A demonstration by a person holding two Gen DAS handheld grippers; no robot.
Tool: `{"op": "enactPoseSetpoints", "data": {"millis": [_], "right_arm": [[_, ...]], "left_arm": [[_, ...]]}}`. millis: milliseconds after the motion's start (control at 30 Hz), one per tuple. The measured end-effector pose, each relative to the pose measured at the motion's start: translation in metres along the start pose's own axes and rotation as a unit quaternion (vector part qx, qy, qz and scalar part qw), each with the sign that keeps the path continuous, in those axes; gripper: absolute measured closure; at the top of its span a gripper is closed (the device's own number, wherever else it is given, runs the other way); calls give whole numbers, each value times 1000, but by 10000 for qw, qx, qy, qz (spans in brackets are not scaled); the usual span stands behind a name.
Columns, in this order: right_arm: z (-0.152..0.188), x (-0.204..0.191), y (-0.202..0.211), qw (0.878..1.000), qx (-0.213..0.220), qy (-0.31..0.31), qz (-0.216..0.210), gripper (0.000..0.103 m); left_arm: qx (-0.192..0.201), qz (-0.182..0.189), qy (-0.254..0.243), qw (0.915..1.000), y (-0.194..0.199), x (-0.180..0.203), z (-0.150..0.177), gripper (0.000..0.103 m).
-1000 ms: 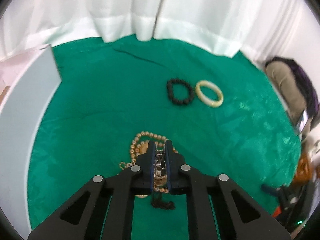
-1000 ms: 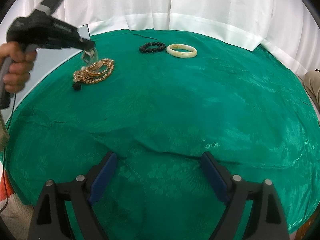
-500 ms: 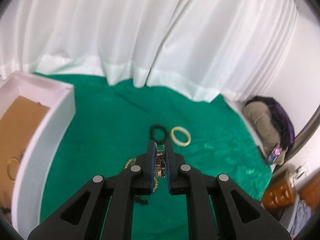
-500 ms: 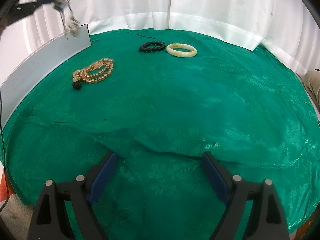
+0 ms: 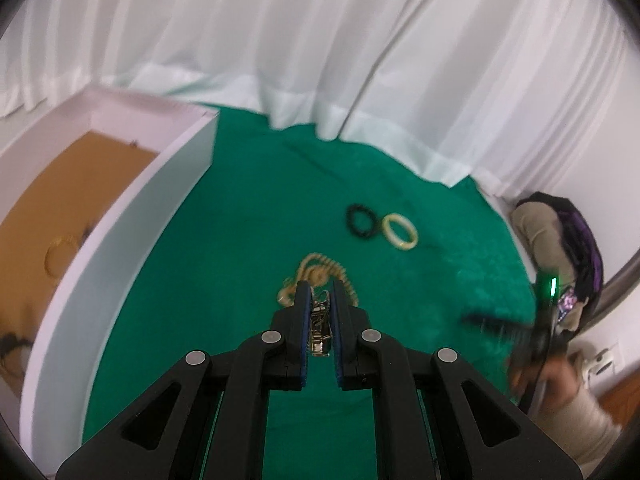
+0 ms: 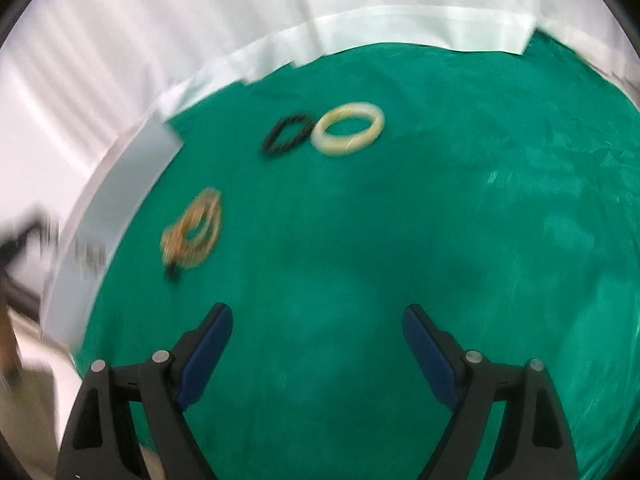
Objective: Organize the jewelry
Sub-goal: 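Close the right tool on the gold chain necklace while the left tool holds its necklace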
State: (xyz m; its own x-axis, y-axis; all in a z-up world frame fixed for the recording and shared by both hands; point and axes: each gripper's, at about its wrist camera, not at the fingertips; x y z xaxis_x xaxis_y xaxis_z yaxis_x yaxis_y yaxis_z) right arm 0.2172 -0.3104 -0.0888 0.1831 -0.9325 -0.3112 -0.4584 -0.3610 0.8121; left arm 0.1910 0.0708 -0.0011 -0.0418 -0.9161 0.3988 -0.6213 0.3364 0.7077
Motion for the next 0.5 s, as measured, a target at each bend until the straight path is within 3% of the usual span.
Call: {"op": "enactPoseSetpoints", "data": {"millis": [100, 233, 300, 367, 433, 500], "right_arm": [[-45, 12, -6, 9993, 42, -275, 243, 15], [-65, -29, -19, 9994, -151, 154, -269, 21], [-64, -68, -33, 9945, -405, 711, -656, 36], [-58, -101, -49, 9874, -669, 1093, -931, 58], [-53, -131, -66, 9793, -851, 1425, -1157, 68], [-49, -157, -78, 9727, -878, 1775, -1209, 72]], "left_arm": [[31, -150, 82, 9998, 3, -13, 10, 96], [64, -221, 179, 9996, 9, -27, 20, 95], [72, -238, 205, 9995, 11, -30, 22, 95], [75, -226, 229, 9995, 12, -33, 25, 95], [72, -189, 261, 9995, 14, -36, 27, 95], [79, -172, 276, 9994, 16, -40, 29, 95]]}}
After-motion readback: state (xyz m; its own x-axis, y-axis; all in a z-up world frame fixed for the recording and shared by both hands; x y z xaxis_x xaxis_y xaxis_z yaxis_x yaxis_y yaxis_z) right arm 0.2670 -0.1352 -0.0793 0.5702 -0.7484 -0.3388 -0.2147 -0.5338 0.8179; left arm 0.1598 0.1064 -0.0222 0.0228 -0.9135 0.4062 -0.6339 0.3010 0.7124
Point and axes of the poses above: each gripper's, at about its wrist camera, not at the fingertips, and y roughly against the way its jaws point, x to its right, z to its underside, and after that the axes turned 4 degrees about y, right-handed
